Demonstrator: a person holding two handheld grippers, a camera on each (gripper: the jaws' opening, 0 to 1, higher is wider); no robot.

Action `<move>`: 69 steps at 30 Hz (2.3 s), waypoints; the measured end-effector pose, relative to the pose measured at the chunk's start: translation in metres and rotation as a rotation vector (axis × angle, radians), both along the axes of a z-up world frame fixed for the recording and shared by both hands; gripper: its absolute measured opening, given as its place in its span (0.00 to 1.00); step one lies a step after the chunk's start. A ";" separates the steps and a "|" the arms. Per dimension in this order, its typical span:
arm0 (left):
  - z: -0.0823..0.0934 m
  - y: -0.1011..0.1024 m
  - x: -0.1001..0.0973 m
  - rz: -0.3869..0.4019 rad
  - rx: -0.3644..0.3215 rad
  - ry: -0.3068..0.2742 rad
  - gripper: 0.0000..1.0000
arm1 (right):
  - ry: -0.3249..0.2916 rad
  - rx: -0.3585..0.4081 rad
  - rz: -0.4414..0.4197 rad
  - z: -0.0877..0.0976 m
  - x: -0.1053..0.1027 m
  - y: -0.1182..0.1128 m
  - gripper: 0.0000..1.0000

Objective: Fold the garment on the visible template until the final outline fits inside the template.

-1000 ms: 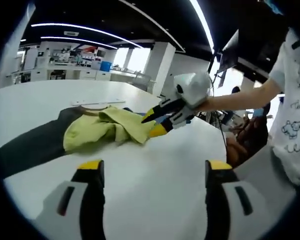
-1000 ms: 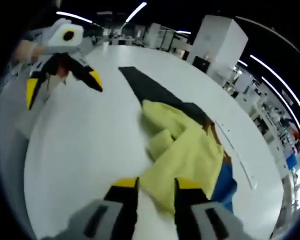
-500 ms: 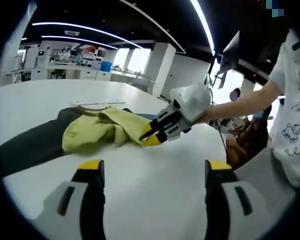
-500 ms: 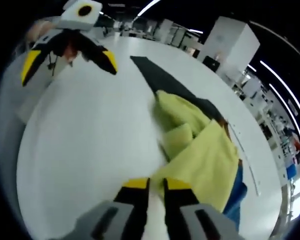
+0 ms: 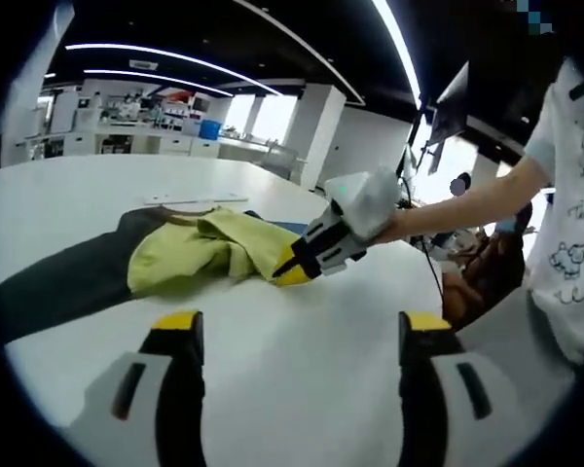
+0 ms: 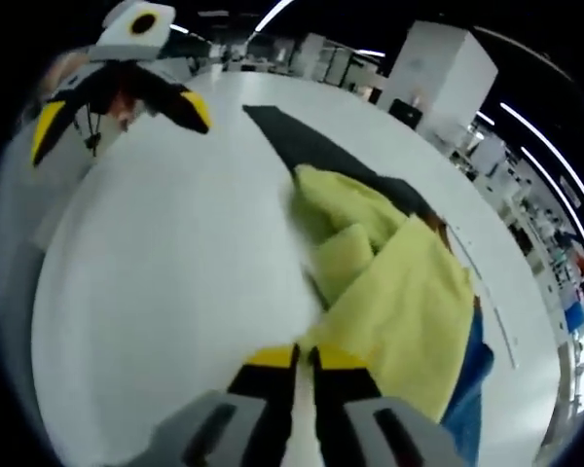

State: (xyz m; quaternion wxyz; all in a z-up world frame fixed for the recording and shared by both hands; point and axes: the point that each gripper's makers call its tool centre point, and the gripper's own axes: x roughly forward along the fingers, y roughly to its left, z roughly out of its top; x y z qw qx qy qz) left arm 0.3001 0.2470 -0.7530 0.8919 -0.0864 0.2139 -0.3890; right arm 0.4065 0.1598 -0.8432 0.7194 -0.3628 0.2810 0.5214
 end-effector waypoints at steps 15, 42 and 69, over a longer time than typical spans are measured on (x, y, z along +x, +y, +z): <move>-0.016 -0.004 0.029 0.056 0.039 -0.001 0.65 | -0.015 0.031 -0.031 0.012 -0.002 -0.008 0.00; -0.058 -0.027 0.112 0.131 0.119 0.024 0.32 | -0.046 0.134 -0.106 0.048 0.004 -0.032 0.00; -0.069 -0.043 0.129 0.165 0.133 0.044 0.00 | -0.054 0.149 -0.135 0.061 0.003 -0.052 0.00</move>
